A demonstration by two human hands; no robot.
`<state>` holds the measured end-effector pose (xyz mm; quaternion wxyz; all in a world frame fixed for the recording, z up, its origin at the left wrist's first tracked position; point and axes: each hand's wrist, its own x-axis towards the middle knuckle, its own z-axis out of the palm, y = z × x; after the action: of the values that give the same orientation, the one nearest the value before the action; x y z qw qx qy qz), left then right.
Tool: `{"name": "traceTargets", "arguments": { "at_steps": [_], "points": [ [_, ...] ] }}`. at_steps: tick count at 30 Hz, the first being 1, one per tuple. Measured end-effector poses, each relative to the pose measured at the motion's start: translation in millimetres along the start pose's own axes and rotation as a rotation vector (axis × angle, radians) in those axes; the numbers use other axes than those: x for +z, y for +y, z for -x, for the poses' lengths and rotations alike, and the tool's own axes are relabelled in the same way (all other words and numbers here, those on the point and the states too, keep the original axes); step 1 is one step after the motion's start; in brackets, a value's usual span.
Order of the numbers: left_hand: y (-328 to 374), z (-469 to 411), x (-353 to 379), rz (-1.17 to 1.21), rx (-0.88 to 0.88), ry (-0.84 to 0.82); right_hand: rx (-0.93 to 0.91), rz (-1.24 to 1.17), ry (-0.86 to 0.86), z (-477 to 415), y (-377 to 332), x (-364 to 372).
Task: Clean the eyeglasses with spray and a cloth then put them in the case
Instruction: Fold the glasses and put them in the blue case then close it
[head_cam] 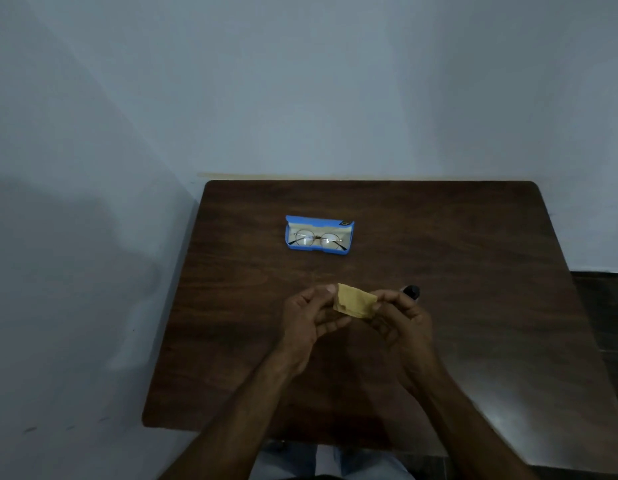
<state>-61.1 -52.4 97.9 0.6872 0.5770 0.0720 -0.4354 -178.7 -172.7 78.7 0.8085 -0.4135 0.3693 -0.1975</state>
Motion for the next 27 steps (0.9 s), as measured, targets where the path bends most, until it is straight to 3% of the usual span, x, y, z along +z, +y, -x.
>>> {"name": "traceTargets", "arguments": {
  "at_steps": [5,14,19,27],
  "points": [
    [8,4,-1,-0.238,0.097,-0.016,-0.003,0.211,-0.053,-8,-6,0],
    [25,1,-11,-0.251,0.123,-0.003,-0.047,0.334,-0.111,-16,-17,0],
    [35,3,-14,-0.165,0.111,-0.025,-0.175,0.306,-0.224,-17,-26,9],
    [44,6,-15,-0.059,0.124,-0.038,-0.378,0.47,-0.298,-23,-39,18]
  ]
}}
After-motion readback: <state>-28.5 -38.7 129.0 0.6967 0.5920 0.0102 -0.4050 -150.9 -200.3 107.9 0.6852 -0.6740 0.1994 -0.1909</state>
